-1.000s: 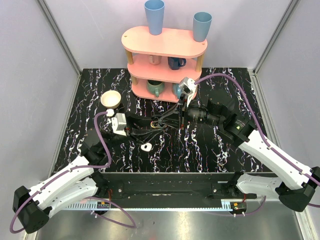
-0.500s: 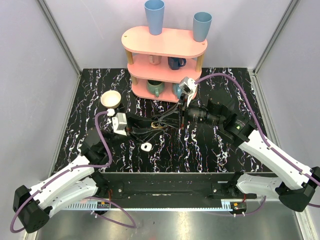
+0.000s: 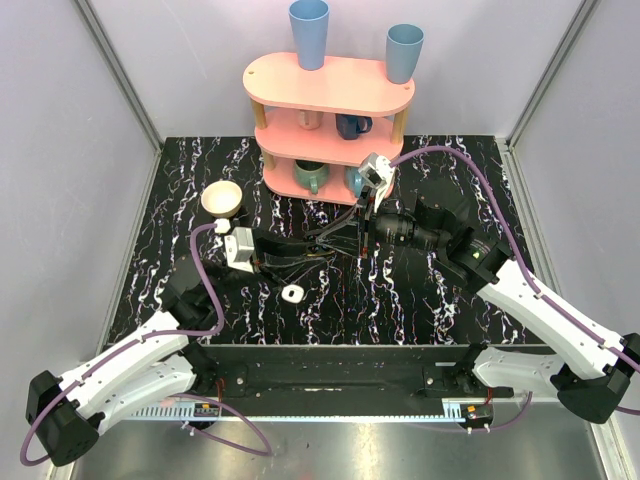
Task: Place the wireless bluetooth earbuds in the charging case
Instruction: Pass from the right arm to the left
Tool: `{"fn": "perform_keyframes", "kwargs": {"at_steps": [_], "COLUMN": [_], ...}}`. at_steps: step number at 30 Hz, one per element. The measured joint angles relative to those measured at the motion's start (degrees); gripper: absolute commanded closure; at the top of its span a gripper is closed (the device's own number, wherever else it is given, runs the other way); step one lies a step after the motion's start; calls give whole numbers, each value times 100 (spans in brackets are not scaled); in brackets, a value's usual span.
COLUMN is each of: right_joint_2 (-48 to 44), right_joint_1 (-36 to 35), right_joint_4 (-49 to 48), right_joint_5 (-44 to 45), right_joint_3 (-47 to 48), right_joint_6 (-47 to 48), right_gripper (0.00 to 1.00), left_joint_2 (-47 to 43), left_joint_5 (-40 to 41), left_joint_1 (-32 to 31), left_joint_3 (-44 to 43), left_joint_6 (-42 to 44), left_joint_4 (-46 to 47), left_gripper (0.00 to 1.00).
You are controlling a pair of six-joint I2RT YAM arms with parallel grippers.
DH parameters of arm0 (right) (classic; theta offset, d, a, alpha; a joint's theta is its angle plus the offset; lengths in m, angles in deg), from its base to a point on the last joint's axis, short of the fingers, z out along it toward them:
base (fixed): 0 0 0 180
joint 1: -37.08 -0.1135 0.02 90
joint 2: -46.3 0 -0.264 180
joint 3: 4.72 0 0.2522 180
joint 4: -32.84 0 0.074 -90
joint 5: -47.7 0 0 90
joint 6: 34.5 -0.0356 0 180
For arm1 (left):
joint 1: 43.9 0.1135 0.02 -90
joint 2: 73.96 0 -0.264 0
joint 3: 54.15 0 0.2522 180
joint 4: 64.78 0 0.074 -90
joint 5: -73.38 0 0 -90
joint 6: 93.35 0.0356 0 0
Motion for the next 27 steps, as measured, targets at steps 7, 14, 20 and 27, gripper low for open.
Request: {"fn": "perform_keyframes", "kwargs": {"at_steps": [7,14,20,27], "right_joint_2": [0,0,0,-195], "right_joint_1": [0,0,0,0], "right_joint_4": [-2,0,-13,-186], "right_joint_5": [17,256,470,1045], "right_joint_3": [0,0,0,-24], "right_joint_6": [-17,-52,-83,-197], "right_gripper": [65,37,26,19], "left_joint_2": [-7,-17,-146,-337], "left_joint_5": [26,90,186,492], "left_joint_1": [0,0,0,0], "left_joint_3": [0,0,2,72], "left_joint_6": [66,205,361,636], "left_joint_4": [-4,-31,-103,-400], "left_gripper": [100,100,100,100]}}
